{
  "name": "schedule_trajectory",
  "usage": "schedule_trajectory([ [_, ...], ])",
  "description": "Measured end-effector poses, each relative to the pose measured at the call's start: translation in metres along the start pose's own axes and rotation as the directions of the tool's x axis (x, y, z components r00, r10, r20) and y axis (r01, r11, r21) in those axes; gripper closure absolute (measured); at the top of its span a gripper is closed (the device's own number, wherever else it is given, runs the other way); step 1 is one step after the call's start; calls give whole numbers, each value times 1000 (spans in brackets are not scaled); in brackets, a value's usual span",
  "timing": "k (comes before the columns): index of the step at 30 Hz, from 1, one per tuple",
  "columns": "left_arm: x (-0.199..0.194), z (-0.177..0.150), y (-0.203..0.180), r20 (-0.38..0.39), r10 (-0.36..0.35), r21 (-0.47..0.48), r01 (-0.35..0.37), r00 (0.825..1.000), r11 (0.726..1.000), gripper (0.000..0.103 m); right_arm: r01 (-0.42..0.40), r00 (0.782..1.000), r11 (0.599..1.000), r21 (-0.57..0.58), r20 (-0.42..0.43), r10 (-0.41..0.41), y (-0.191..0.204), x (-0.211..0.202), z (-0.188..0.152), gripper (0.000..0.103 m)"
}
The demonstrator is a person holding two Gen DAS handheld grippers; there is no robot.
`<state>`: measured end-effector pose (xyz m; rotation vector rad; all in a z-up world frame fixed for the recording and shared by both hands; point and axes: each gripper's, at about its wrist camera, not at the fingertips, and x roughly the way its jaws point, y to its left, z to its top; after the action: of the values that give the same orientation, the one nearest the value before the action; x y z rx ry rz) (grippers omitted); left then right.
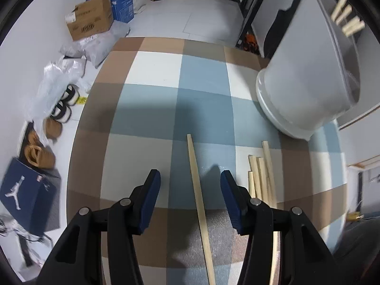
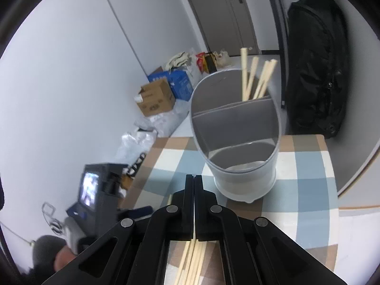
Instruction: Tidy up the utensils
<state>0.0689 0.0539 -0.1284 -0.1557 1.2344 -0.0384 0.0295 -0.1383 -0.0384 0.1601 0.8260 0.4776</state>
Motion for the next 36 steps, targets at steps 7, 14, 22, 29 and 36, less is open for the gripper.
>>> schedule_trajectory([
  [7, 3, 1, -13, 33, 105, 54, -107, 994, 993, 58, -56, 998, 996, 64, 6, 56, -21, -6, -1, 103],
  [14, 2, 5, -7, 45, 57, 38, -59, 997, 998, 100, -131, 990, 977, 166, -36, 139, -45, 1, -15, 103],
  [22, -19, 8, 6, 107, -55, -73, 63, 993, 995, 101, -146, 965, 974, 174, -192, 179, -40, 41, -27, 102],
  [29, -32, 10, 21, 175, -130, -142, 156, 976, 978, 101, -98, 935, 985, 140, -326, 140, -27, 94, -33, 98],
  [36, -46, 11, 32, 220, -175, -156, 211, 960, 965, 101, -63, 903, 997, 39, -423, 74, -1, 132, -34, 88],
])
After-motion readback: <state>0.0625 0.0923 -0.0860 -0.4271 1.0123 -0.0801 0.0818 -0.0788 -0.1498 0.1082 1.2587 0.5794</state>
